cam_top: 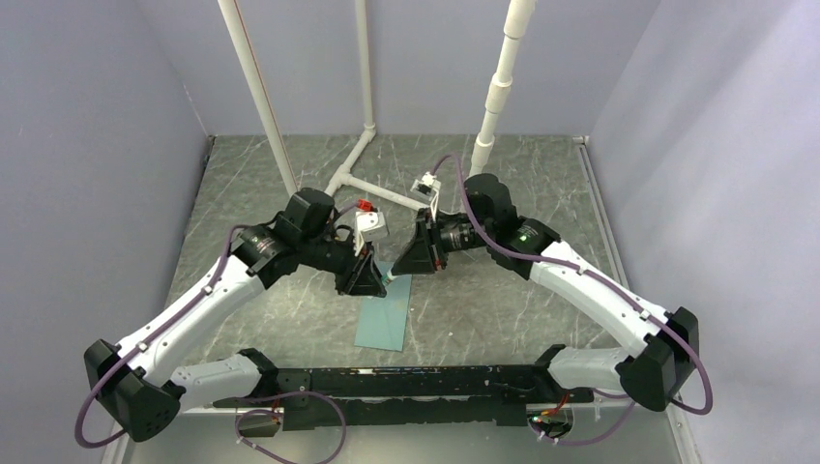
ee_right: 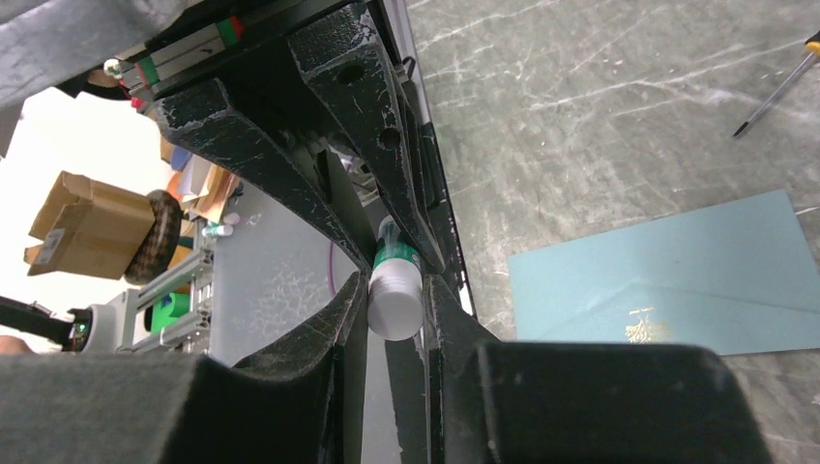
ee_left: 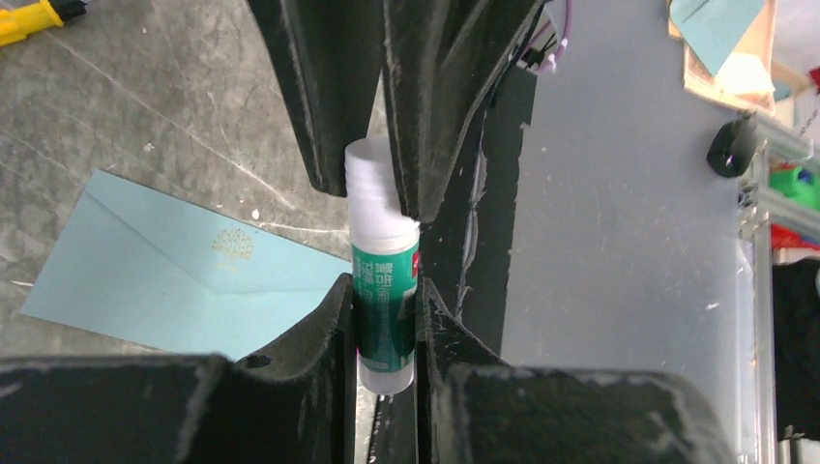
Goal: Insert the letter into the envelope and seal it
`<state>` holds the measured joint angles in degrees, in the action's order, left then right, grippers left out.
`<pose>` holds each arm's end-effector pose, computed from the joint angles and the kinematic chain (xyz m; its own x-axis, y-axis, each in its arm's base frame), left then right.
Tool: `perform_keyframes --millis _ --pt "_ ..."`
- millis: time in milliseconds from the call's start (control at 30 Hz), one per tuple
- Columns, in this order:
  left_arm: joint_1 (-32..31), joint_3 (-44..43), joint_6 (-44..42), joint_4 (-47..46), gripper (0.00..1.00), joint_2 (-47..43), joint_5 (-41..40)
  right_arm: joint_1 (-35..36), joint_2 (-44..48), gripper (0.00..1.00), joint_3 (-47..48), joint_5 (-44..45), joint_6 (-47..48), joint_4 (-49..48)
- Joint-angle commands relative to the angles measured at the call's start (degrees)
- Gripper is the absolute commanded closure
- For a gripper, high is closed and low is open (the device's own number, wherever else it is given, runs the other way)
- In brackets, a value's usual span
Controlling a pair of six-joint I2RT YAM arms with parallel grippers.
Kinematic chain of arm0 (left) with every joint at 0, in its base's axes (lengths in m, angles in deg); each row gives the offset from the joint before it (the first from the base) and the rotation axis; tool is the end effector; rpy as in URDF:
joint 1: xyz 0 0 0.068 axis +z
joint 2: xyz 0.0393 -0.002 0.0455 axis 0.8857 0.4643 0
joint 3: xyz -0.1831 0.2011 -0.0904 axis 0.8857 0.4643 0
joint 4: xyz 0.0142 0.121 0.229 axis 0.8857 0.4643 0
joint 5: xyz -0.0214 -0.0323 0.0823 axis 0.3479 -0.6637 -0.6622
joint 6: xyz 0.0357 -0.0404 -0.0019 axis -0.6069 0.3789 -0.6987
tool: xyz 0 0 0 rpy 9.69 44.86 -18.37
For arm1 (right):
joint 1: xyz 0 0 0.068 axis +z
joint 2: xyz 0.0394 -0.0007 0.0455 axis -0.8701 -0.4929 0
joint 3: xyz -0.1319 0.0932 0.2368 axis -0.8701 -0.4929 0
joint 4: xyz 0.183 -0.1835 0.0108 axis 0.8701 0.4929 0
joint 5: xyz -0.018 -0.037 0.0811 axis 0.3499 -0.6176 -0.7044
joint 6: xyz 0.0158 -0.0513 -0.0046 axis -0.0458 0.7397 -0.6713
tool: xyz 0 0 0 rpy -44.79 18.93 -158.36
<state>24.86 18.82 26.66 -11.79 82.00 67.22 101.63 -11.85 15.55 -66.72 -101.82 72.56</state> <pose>0.1532 -0.1499 0.3532 -0.4357 0.4131 -0.7997 0.8999 0.1815 -0.3965 0.1814 0.1936 0.3630 -0.6049 -0.2285 -0.7628 -0.7960 0.1448 0.5878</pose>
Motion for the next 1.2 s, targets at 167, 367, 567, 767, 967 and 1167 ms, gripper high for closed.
perform_keyframes --millis 167,367,567,767,967,1167 --pt "0.1 -4.2 -11.5 -8.7 0.98 -2.7 2.9 2.6 -1.5 1.0 -1.5 -1.7 -3.9 4.5" --pt "-0.6 -3.6 -9.7 -16.5 0.97 -4.5 -5.4 3.4 -3.4 1.0 -2.1 -1.1 -6.7 5.4" --pt "-1.5 -0.6 -14.3 -24.4 0.98 -5.9 -6.5 5.0 -4.2 1.0 -5.3 3.3 -11.8 1.8" --pt "-1.7 0.6 -15.3 -27.1 0.97 -4.7 -7.6 7.2 -5.9 1.0 -7.3 7.6 -16.0 -1.5" --pt "-1.6 -1.5 -17.1 -28.0 0.98 -1.6 -7.6 7.4 -7.7 1.0 -8.2 7.8 -16.3 -0.8" --pt "-1.6 -3.8 -18.8 -29.9 0.97 0.9 -6.6 7.7 -8.7 1.0 -10.3 6.1 -17.9 -2.4"
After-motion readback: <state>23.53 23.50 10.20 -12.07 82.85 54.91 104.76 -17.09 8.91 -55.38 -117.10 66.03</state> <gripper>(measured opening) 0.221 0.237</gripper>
